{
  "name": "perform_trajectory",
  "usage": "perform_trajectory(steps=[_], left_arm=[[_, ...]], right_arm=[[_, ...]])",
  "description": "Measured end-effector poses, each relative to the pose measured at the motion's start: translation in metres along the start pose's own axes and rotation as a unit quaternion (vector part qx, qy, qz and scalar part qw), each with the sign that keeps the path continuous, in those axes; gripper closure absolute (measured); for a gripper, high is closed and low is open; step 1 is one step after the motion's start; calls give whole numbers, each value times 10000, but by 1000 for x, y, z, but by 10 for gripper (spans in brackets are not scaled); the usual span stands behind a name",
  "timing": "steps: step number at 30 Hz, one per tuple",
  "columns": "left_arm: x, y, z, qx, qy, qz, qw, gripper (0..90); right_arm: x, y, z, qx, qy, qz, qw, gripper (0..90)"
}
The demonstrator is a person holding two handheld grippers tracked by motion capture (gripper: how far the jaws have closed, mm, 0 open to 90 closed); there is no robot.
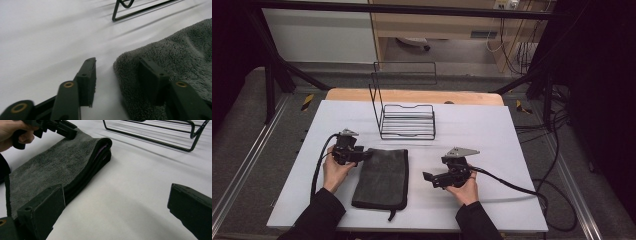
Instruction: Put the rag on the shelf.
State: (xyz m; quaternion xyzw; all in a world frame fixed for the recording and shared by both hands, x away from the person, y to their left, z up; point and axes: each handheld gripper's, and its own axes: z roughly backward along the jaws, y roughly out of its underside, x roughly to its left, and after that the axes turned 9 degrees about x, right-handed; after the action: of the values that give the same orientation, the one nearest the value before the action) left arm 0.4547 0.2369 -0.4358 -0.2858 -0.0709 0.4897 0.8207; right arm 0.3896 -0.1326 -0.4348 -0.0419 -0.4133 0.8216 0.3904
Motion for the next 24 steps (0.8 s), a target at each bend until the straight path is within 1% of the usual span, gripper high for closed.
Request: perform_trajectory(steps=[1,2,3,6,7,9,11,13,15,17,21,22,23,24], left_arm=[[0,0,0,0,0,0,10000,524],[-1,0,-1,45,104,14,9999,557],[-1,1,-1,63,138,10,9999,598],[-4,2,-2,167,194,33,9997,673],[-5,2,-2,169,179,13,9997,698],[-7,2,-2,190,139,-20,9997,712],[-7,2,-3,202,142,-10,9997,728],[-8,3,-3,207,138,-44,9997,739],[-8,3,-4,210,130,-31,9997,747],[-9,3,-4,215,115,-45,9997,753],[-10,4,-4,177,79,-58,9998,762],[-11,4,-4,162,66,-56,9998,764],[-11,4,-4,169,66,-73,9998,766],[-11,4,-4,167,62,-75,9998,768]], right_arm=[[0,0,0,0,0,0,10000,19],[0,0,-1,25,-15,-21,10000,19],[0,0,-1,32,-11,-17,10000,19],[0,0,-1,38,1,-35,10000,21],[0,0,-1,22,-1,-48,10000,23],[0,0,-2,-11,-22,-46,10000,26],[1,-2,-4,12,-11,-46,10000,32],[3,-5,-8,49,-18,-40,10000,42],[5,-10,-13,17,-52,-77,10000,62],[7,-17,-19,12,-12,-114,9999,84],[12,-33,-37,-33,-17,-202,9998,157],[14,-37,-43,-11,-14,-214,9998,177],[15,-41,-49,46,37,-210,9998,195],[16,-45,-55,111,60,-254,9996,202]])
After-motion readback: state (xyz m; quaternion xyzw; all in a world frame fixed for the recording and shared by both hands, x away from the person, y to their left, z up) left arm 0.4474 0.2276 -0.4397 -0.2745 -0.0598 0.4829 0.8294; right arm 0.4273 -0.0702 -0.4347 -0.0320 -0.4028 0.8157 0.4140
